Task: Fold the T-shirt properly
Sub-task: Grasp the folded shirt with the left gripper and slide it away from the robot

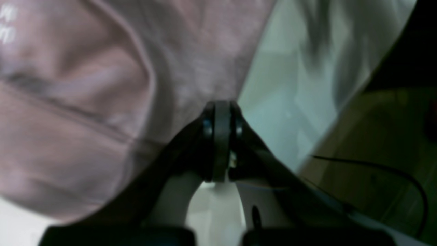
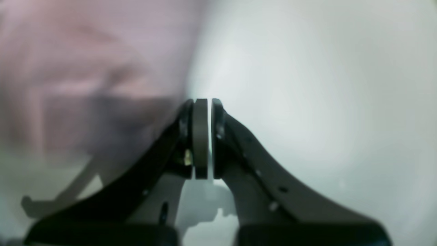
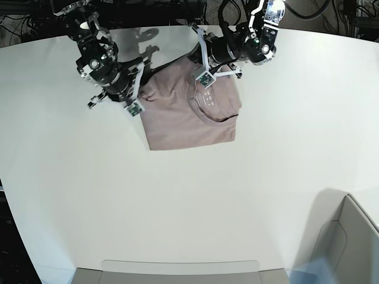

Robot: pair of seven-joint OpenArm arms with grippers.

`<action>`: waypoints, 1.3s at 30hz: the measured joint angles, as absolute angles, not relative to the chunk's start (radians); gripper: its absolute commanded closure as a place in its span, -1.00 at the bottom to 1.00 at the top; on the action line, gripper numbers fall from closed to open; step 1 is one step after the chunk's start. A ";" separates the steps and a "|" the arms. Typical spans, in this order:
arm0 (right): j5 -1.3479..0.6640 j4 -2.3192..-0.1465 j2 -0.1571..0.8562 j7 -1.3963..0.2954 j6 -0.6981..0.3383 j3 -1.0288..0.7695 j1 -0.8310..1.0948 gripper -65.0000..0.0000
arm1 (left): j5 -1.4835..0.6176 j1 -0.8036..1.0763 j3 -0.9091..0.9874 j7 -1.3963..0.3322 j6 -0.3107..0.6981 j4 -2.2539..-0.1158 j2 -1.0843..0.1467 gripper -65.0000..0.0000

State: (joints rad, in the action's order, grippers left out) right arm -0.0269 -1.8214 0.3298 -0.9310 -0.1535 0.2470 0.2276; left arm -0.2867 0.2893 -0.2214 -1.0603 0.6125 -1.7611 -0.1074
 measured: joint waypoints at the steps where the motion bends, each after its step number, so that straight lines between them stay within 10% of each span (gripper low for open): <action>1: -0.019 -1.842 0.341 -0.931 -0.152 0.290 0.244 0.96 | -0.272 0.282 -0.170 -1.045 0.623 -1.755 -0.100 1.00; 9: -0.022 -1.984 0.360 -0.925 -0.156 0.441 0.282 0.96 | -0.117 0.147 0.215 -1.043 0.569 -1.784 -0.130 1.00; 24: -0.024 -1.991 0.297 -0.934 -0.153 0.001 0.337 0.96 | -0.132 0.140 0.204 -1.042 0.596 -1.889 0.060 1.00; 39: -0.028 -1.991 0.294 -0.932 -0.153 -0.074 0.445 0.96 | -0.128 0.062 -0.030 -0.860 0.580 -1.682 0.080 1.00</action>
